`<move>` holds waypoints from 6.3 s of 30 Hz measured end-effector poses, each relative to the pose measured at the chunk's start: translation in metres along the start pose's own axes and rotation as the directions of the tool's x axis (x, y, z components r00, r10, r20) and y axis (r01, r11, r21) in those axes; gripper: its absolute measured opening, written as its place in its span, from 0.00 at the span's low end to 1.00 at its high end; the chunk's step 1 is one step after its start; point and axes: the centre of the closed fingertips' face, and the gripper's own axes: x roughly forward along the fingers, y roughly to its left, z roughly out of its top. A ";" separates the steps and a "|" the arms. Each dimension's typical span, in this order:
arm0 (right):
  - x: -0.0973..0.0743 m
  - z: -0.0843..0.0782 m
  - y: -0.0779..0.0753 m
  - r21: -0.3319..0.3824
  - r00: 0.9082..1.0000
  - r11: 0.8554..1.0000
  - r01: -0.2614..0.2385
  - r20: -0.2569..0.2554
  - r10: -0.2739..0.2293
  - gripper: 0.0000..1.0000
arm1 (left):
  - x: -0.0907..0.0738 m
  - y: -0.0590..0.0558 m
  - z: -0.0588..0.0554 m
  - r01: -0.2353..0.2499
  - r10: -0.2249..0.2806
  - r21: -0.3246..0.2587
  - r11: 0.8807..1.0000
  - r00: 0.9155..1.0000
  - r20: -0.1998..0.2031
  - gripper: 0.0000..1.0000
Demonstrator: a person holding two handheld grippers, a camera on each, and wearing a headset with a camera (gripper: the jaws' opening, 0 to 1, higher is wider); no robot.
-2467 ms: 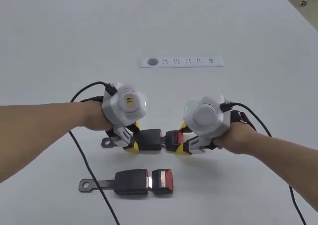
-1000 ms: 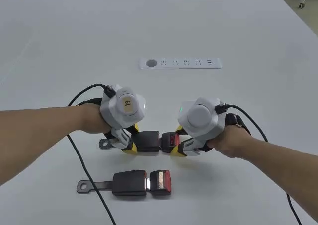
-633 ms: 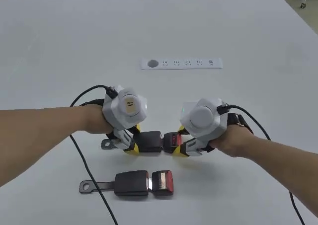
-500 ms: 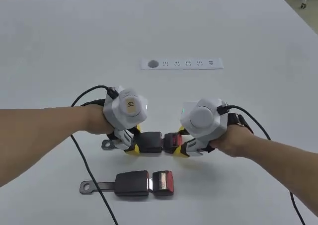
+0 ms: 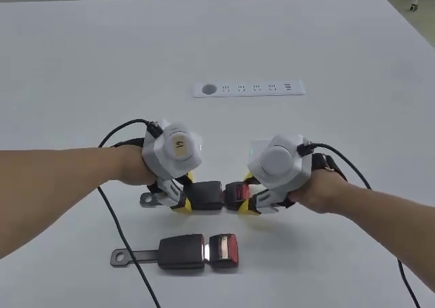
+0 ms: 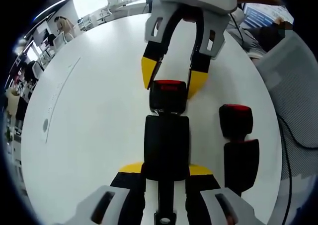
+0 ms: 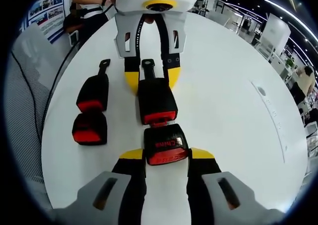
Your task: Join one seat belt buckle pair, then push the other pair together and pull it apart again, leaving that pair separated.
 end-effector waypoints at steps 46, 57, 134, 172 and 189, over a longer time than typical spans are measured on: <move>-0.007 -0.013 -0.001 0.048 0.998 0.999 -0.018 0.063 0.015 0.29 | 0.000 -0.004 0.003 0.003 -0.003 0.001 1.000 1.000 -0.024 0.31; -0.013 -0.025 -0.003 0.045 0.999 0.999 -0.022 0.047 0.020 0.29 | -0.002 -0.006 0.004 0.002 -0.002 -0.001 1.000 1.000 -0.022 0.31; -0.051 -0.070 -0.017 0.008 1.000 1.000 -0.011 -0.009 0.011 0.45 | -0.011 0.000 -0.009 -0.034 0.035 0.017 0.999 0.997 -0.070 0.41; -0.096 -0.092 0.034 0.186 0.986 0.977 0.101 0.109 -0.123 0.62 | -0.065 -0.077 -0.073 -0.119 0.237 -0.418 0.901 0.940 0.243 0.63; -0.103 -0.091 0.060 0.339 0.946 0.923 0.179 0.199 -0.256 0.75 | -0.063 -0.126 -0.068 -0.168 0.382 -0.510 0.843 0.856 0.349 0.80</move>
